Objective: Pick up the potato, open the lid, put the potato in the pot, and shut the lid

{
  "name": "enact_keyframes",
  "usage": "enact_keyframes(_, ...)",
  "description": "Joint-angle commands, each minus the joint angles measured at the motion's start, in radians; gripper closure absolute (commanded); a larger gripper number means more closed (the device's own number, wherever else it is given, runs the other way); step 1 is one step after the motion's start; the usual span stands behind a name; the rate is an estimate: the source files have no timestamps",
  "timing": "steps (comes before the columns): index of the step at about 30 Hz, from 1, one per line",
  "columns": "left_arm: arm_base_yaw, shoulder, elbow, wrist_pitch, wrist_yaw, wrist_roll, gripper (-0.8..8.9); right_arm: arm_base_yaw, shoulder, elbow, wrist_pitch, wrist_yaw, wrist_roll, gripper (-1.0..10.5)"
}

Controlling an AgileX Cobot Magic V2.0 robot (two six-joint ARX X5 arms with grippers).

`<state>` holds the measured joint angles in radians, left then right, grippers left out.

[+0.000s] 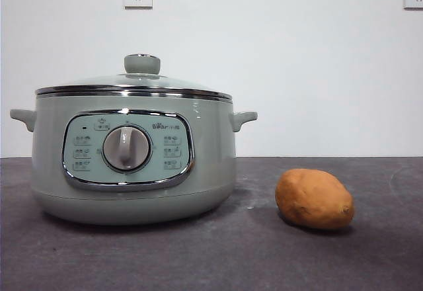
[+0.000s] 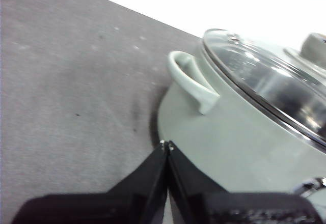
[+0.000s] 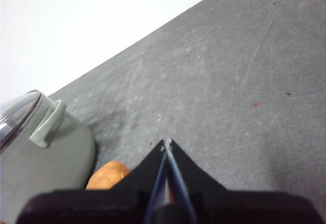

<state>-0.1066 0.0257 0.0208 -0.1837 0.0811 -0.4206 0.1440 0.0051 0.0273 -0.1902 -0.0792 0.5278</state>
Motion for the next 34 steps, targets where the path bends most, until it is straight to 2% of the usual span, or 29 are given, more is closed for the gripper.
enact_keyframes(1, 0.003, -0.003, 0.033, 0.002, 0.026, 0.004, 8.19, 0.001, 0.011, 0.038, 0.001, -0.001, 0.003, 9.6)
enact_keyframes(5, 0.003, -0.003, 0.092, -0.011, 0.026, 0.038, 8.19, 0.001, 0.067, 0.113, -0.027, -0.001, -0.045, 9.6)
enact_keyframes(14, 0.003, 0.068, 0.307, -0.205, 0.029, 0.154, 8.19, 0.001, 0.31, 0.37, -0.129, -0.001, -0.212, 9.6)
enact_keyframes(18, 0.003, 0.148, 0.409, -0.264, 0.07, 0.186, 8.19, 0.001, 0.427, 0.491, -0.187, -0.002, -0.305, 9.6)
enact_keyframes(21, 0.003, 0.226, 0.494, -0.311, 0.121, 0.224, 8.19, 0.001, 0.507, 0.58, -0.236, -0.004, -0.325, 9.5)
enact_keyframes(23, 0.003, 0.282, 0.548, -0.345, 0.162, 0.257, 8.19, 0.001, 0.558, 0.639, -0.277, -0.04, -0.344, 9.5)
enact_keyframes(28, 0.003, 0.434, 0.69, -0.447, 0.27, 0.302, 8.17, 0.001, 0.685, 0.77, -0.379, -0.208, -0.431, 9.5)
enact_keyframes(34, 0.003, 0.585, 0.835, -0.537, 0.371, 0.317, 8.13, 0.001, 0.792, 0.84, -0.44, -0.379, -0.444, 9.3)
